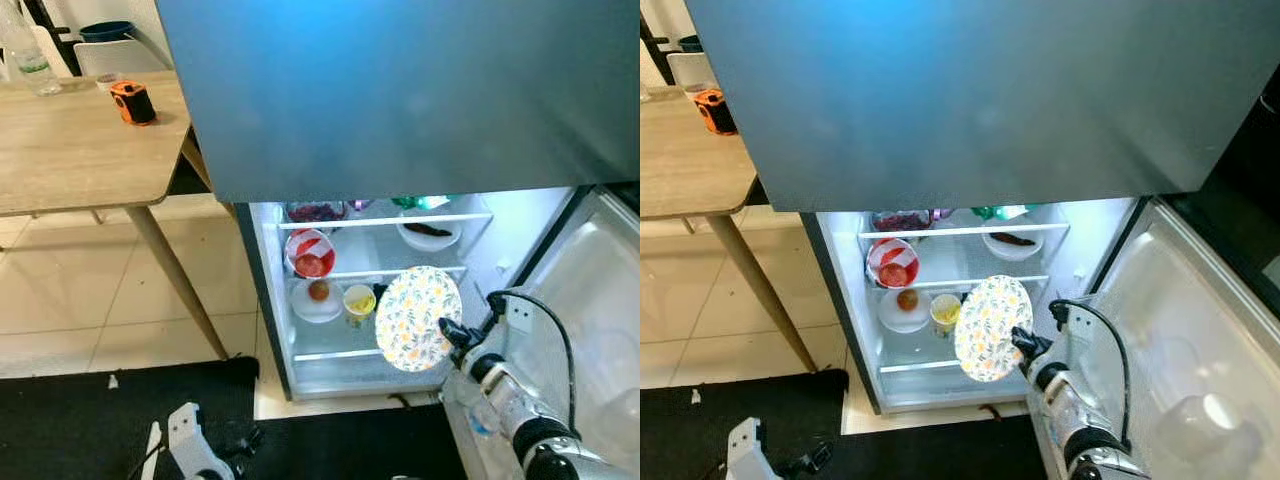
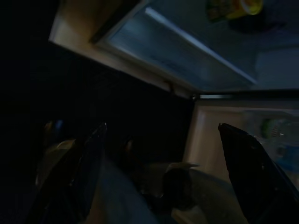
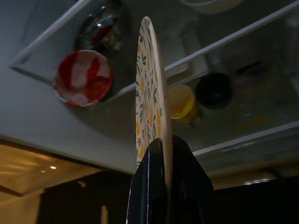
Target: Restocking fridge
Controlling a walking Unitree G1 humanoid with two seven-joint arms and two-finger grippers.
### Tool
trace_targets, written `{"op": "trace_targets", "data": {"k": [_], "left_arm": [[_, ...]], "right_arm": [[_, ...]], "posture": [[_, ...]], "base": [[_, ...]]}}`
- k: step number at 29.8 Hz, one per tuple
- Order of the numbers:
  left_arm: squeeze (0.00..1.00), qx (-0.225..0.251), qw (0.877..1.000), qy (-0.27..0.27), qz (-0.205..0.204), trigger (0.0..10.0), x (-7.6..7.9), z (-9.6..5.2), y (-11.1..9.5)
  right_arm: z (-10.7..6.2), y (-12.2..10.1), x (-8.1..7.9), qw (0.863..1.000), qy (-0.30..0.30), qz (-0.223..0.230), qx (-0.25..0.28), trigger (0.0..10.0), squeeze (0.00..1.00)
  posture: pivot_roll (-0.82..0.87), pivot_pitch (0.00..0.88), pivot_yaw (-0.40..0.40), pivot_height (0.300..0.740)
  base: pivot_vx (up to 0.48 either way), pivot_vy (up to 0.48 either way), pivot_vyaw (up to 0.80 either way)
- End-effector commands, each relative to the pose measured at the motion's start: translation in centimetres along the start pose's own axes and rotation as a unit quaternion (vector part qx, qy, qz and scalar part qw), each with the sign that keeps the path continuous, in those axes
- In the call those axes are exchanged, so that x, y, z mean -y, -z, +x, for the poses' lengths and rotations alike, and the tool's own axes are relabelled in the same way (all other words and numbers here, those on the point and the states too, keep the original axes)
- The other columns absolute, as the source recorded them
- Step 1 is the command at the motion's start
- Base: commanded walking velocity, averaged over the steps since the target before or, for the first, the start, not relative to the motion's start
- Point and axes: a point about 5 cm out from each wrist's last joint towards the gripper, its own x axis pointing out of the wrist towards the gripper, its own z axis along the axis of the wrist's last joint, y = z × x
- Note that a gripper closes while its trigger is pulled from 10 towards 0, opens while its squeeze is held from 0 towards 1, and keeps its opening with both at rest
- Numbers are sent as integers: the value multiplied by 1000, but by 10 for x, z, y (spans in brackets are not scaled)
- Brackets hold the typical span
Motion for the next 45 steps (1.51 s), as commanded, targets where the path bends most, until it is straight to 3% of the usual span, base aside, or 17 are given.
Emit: {"op": "trace_targets", "data": {"k": [1,5,7,8,12,14,15,18,24,34,36,38,39,41,45], "left_arm": [[0,7,1000,24,18,10000,8,5,-5],[0,16,994,66,80,10000,26,15,-19],[0,16,994,66,80,10000,26,15,-19],[0,31,987,89,131,10000,39,22,-34],[0,42,979,102,174,10000,47,26,-43],[0,37,962,106,248,10000,54,28,-46],[0,37,962,106,248,10000,54,28,-46],[0,32,938,117,325,10000,61,30,-48],[0,42,925,123,358,10000,69,33,-53],[0,54,914,108,386,10000,74,35,-54],[0,57,915,104,385,10000,73,35,-54],[0,84,934,88,337,10000,71,35,-61],[0,84,934,88,337,10000,71,35,-61],[0,112,946,76,294,10000,69,34,-69],[0,128,945,70,294,10000,68,33,-75]], "right_arm": [[7,-6,-10,1000,-17,18,8,10000,0],[19,7,-41,997,-69,8,-32,10000,0],[19,7,-41,997,-69,8,-32,10000,0],[28,16,-67,994,-97,4,-51,10000,0],[34,16,-79,995,-87,5,-47,10000,0],[37,11,-79,997,-62,-7,-46,10000,0],[37,11,-79,997,-62,-7,-46,10000,0],[40,1,-80,998,-56,13,-35,10000,0],[42,-11,-81,998,-61,34,-8,10000,0],[42,-23,-73,997,-46,58,17,10000,0],[42,-24,-73,997,-45,66,21,10000,0],[42,-28,-72,995,-43,82,30,10000,0],[42,-28,-72,995,-43,82,30,10000,0],[43,-31,-72,994,-42,93,37,10000,0],[44,-37,-73,993,-41,104,45,10000,0]], "posture": [[-11,76,-9,740],[-1,93,-12,740],[-1,93,-12,740],[15,107,-16,740],[23,108,-16,740],[31,112,-15,740],[31,112,-15,740],[36,108,-12,725],[31,99,-9,705],[24,96,-6,670],[24,97,-5,665],[24,99,-6,655],[24,99,-6,655],[28,103,-9,645],[28,103,-11,630]], "base": [[0,0,0],[0,0,0],[0,0,0],[0,0,0],[0,0,0],[0,0,0],[0,0,0],[0,0,0],[0,0,0],[0,0,0],[0,0,0],[0,0,0],[0,0,0],[0,0,0],[0,0,0]]}}
